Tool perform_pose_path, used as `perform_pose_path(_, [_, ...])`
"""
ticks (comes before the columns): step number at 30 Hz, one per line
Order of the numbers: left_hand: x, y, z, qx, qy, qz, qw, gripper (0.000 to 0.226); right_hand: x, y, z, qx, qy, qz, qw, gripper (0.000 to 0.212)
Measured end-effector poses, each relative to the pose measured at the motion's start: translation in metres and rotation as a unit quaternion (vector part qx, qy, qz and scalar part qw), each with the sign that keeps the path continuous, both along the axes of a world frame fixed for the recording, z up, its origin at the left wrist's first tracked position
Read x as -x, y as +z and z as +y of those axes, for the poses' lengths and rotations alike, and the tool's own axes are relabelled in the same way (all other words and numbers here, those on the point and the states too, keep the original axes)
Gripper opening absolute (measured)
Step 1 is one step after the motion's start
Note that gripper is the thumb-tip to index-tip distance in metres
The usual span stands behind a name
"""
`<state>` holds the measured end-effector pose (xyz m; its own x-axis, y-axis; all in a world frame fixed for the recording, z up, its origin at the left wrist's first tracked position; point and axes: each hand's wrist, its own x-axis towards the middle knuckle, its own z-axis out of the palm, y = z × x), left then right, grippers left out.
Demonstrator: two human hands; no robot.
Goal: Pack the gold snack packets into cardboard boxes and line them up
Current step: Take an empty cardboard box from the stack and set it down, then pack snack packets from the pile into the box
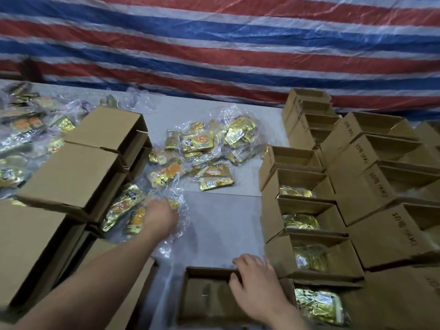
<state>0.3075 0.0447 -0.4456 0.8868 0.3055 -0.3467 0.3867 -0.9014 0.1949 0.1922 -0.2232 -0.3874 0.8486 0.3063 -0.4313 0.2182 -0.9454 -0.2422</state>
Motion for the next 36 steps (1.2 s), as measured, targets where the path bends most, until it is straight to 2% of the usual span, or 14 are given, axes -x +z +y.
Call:
perform_pose_path(3, [-0.031, -0.017, 0.025, -0.067, -0.078, 0.070, 0.992, 0.071, -0.006, -0.002, -0.002, -0.013, -0.027, -0.028, 0.999, 0.071])
perform_pose_path(7, [-0.052, -0.026, 0.046, -0.218, -0.248, 0.143, 0.933, 0.099, -0.011, -0.002, -0.010, -0.021, -0.061, -0.067, 0.996, 0.073])
perform_pose_path(10, [-0.061, -0.030, 0.047, -0.292, -0.330, 0.107, 0.891, 0.088, -0.013, -0.005, -0.010, -0.047, -0.074, -0.086, 0.992, 0.064])
perform_pose_path(14, [-0.072, -0.035, 0.043, -0.302, -0.377, 0.130, 0.866, 0.082, -0.014, -0.009, -0.002, -0.085, -0.083, -0.169, 0.978, 0.041])
perform_pose_path(16, [-0.072, -0.035, 0.043, -0.297, -0.387, 0.124, 0.864, 0.085, -0.015, -0.008, 0.002, -0.097, -0.087, -0.185, 0.974, 0.035])
perform_pose_path(21, [-0.062, -0.025, 0.044, -0.208, -0.362, 0.063, 0.906, 0.094, -0.020, 0.001, 0.008, -0.107, -0.090, -0.144, 0.980, 0.045])
perform_pose_path(24, [-0.055, 0.002, 0.039, -0.098, -0.308, -0.031, 0.946, 0.078, -0.028, 0.009, 0.010, -0.128, -0.097, -0.119, 0.980, 0.041])
perform_pose_path(27, [-0.045, 0.042, 0.026, 0.049, -0.218, -0.137, 0.965, 0.066, -0.039, 0.020, 0.018, -0.205, -0.164, -0.101, 0.960, 0.026])
perform_pose_path(30, [-0.035, 0.075, 0.013, 0.111, -0.181, -0.147, 0.966, 0.069, -0.051, 0.030, 0.035, -0.277, -0.240, -0.069, 0.928, 0.021])
perform_pose_path(33, [-0.024, 0.101, 0.002, 0.173, -0.159, -0.155, 0.959, 0.081, -0.064, 0.044, 0.050, -0.354, -0.295, -0.017, 0.887, 0.052])
perform_pose_path(36, [-0.014, 0.129, -0.012, 0.238, -0.129, -0.193, 0.943, 0.068, -0.071, 0.059, 0.060, -0.424, -0.304, 0.054, 0.851, 0.087])
